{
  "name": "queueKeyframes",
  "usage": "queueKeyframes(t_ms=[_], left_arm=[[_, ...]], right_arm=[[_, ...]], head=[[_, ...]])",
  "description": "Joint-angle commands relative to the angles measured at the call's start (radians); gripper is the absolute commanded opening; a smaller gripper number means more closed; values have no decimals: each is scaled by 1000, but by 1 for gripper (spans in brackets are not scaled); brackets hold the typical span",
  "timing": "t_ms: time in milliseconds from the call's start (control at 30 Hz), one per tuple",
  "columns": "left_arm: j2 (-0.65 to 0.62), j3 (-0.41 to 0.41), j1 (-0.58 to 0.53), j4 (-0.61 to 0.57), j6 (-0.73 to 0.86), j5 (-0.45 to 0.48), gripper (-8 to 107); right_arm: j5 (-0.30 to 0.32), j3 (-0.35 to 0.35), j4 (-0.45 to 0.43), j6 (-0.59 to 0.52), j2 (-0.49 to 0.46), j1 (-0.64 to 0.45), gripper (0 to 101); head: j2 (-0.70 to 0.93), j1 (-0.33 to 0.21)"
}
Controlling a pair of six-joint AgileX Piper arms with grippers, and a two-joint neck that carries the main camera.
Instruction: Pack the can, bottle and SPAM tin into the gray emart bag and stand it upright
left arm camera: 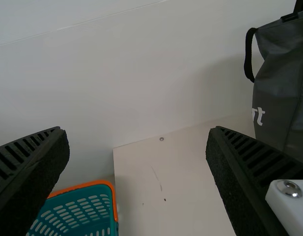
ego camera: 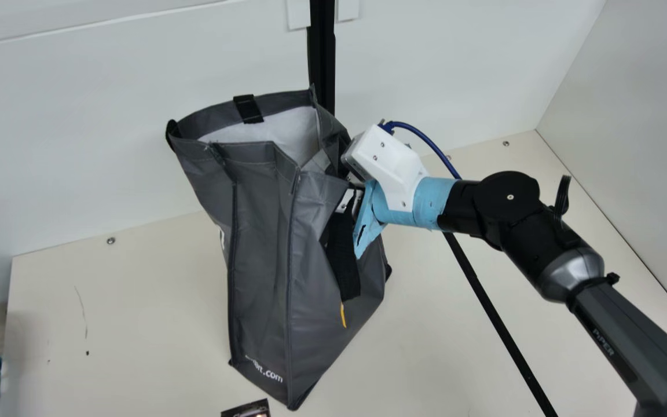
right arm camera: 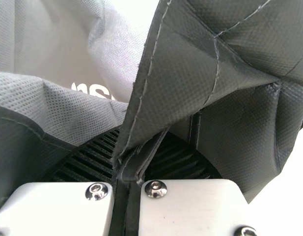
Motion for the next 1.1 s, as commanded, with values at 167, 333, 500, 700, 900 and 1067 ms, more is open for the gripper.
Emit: queueKeyframes(t_ms=[167, 333, 500, 700, 900, 1067], left_arm=[[0, 0, 0, 0, 0, 0, 90], [0, 0, 0, 0, 0, 0, 90], [0, 0, 0, 0, 0, 0, 90], [0, 0, 0, 0, 0, 0, 90], [0, 0, 0, 0, 0, 0, 90], [0, 0, 0, 0, 0, 0, 90]], right_arm=[[0, 0, 0, 0, 0, 0, 0], [8, 2, -65, 64, -30, 7, 0], [36, -39, -219, 178, -20, 7, 0], [78, -105, -432, 340, -18, -5, 0], [133, -168, -579, 463, -33, -25, 0], [180, -215, -667, 536, -50, -49, 0]], head=[[-1, -23], [-1, -23], [-1, -23], [-1, -23], [-1, -23], [-1, -23]])
